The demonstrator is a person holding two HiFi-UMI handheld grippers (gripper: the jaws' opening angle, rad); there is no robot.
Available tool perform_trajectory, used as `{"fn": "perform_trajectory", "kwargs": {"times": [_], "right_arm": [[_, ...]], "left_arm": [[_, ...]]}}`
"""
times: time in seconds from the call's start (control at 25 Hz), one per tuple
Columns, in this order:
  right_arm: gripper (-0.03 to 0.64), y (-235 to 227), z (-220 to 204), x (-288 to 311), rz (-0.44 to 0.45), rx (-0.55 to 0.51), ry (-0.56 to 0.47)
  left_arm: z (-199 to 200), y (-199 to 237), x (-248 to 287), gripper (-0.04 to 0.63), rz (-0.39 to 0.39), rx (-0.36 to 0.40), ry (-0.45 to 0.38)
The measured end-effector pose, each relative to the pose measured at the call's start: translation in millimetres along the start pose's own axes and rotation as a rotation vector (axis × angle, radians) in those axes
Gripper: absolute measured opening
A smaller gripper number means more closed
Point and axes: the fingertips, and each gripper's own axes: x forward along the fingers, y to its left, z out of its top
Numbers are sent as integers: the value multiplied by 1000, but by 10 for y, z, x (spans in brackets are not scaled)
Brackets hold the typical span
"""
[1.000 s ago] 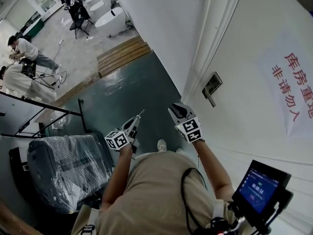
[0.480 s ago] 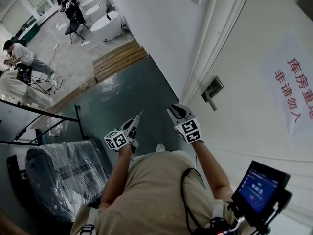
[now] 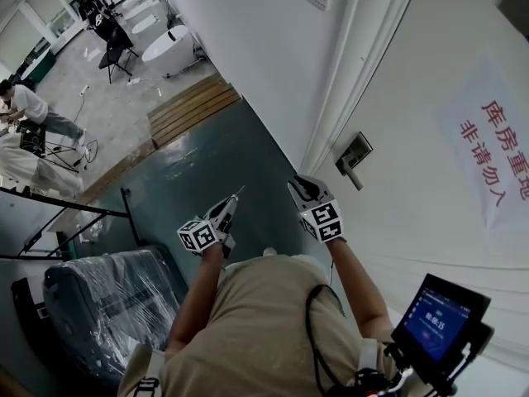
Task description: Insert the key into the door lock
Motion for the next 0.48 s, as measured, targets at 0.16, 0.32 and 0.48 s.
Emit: {"fn": "perform_trajectory", "kwargs": {"times": [0.16,0.32,0.48], "right_arm": [[86,-28,-9,58,-5,11,-4],[86,-29,17,134,-5,21,-6],[86,2,61,224,3,19,-10]], "left_arm": [[35,53,52,34,-4,0,4],[84,112,44,34,-3,-1,3],[144,181,11,34,7,-1,-3]]}}
